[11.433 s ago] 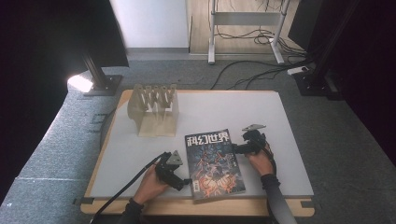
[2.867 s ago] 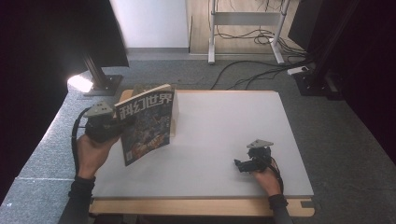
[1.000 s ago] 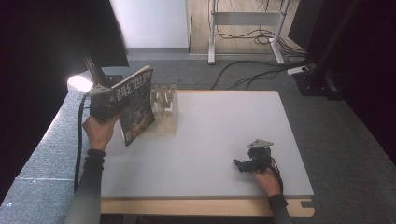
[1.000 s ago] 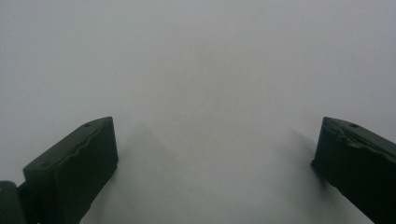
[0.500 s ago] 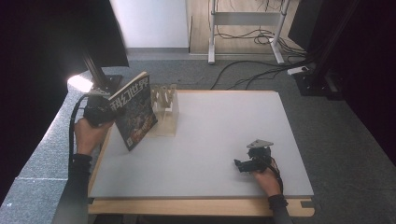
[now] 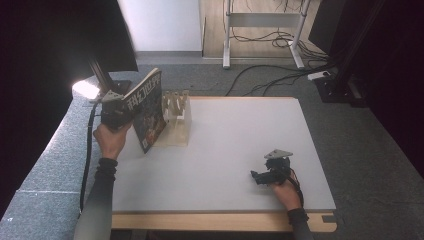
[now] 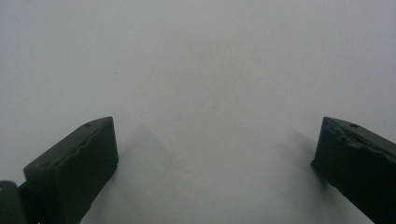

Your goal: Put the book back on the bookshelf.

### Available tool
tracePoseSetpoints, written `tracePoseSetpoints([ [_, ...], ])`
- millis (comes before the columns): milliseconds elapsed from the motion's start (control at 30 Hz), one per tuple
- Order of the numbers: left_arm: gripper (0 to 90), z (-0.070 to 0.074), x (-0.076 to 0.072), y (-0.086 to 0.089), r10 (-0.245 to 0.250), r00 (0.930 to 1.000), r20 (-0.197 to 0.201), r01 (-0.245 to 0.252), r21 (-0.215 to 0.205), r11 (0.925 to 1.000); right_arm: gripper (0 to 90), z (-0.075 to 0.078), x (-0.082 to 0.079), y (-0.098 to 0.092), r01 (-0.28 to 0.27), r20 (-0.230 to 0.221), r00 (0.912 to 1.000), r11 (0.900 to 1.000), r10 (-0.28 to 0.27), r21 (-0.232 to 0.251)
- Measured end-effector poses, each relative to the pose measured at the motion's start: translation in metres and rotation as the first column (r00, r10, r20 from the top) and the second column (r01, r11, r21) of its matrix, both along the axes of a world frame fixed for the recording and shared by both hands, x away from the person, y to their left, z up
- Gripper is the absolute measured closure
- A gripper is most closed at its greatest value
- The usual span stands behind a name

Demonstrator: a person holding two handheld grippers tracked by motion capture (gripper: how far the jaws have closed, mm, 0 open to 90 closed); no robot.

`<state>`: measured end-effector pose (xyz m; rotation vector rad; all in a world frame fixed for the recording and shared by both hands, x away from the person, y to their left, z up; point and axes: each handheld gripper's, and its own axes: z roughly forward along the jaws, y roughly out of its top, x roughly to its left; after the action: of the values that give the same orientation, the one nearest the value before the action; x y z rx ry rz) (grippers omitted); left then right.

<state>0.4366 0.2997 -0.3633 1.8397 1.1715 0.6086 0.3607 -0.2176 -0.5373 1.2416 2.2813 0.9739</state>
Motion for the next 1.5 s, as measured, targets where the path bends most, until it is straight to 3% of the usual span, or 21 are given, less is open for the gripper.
tracePoseSetpoints([
  [100,81.9,-0.005,-0.001,0.004,0.018,0.9998,-0.014,-0.018,0.001,0.9998,0.0,0.000,0.000,0.000,0.000,0.001,1.0000,1.000,0.000,-0.001],
  [233,79.8,-0.010,-0.001,0.015,0.020,0.9994,-0.027,-0.021,-0.035,0.9992,0.0,0.000,0.000,0.000,0.001,0.000,1.0000,1.000,-0.001,-0.001],
  [367,68.5,-0.013,0.001,0.018,0.014,0.9992,-0.037,-0.014,-0.018,0.9997,0.0,0.000,0.000,0.000,0.001,0.000,1.0000,1.000,-0.001,-0.002],
  [400,59.9,-0.013,0.002,0.019,0.013,0.9994,-0.033,-0.014,-0.024,0.9996,0.0,0.000,0.000,0.000,0.001,0.000,1.0000,1.000,-0.001,-0.001],
  [433,59.9,-0.014,0.002,0.021,0.013,0.9993,-0.034,-0.014,-0.025,0.9996,0.0,0.000,0.000,0.000,0.001,0.000,1.0000,1.000,-0.001,-0.001],
  [500,46.0,-0.014,0.001,0.022,0.004,0.9994,-0.034,-0.005,-0.026,0.9996,0.0,0.000,0.000,0.000,0.000,0.000,1.0000,1.000,0.000,-0.002],
  [533,46.0,-0.015,0.001,0.023,-0.001,0.9994,-0.035,0.000,-0.028,0.9996,0.0,0.000,0.000,0.000,0.000,0.000,1.0000,1.000,0.000,-0.002],
  [633,28.3,-0.014,-0.002,0.025,-0.002,0.9998,-0.018,0.001,-0.026,0.9997,0.0,0.000,0.000,0.000,-0.001,0.001,1.0000,1.000,0.001,-0.002],
  [733,14.5,-0.013,-0.006,0.027,-0.017,0.9998,-0.006,0.017,-0.058,0.9982,0.0,0.000,0.000,0.000,-0.001,0.001,1.0000,1.000,0.001,-0.002],
  [867,12.6,-0.008,-0.014,0.029,-0.052,0.9986,-0.006,0.051,-0.095,0.9942,0.0,0.000,0.000,0.000,-0.001,0.001,1.0000,1.000,0.001,-0.002],
  [1000,9.7,-0.005,-0.022,0.030,-0.076,0.9971,-0.004,0.075,-0.099,0.9922,0.0,0.000,0.000,0.000,-0.001,0.001,1.0000,1.000,0.001,-0.003],
  [1233,4.3,0.000,-0.036,0.030,-0.106,0.9943,0.008,0.106,-0.099,0.9894,0.0,0.000,0.000,0.000,-0.002,0.001,1.0000,1.000,0.002,-0.003],
  [1500,0.0,0.004,-0.056,0.028,-0.123,0.9920,0.029,0.124,-0.059,0.9905,0.0,0.000,0.001,0.000,-0.001,0.000,1.0000,1.000,0.001,-0.002],
])
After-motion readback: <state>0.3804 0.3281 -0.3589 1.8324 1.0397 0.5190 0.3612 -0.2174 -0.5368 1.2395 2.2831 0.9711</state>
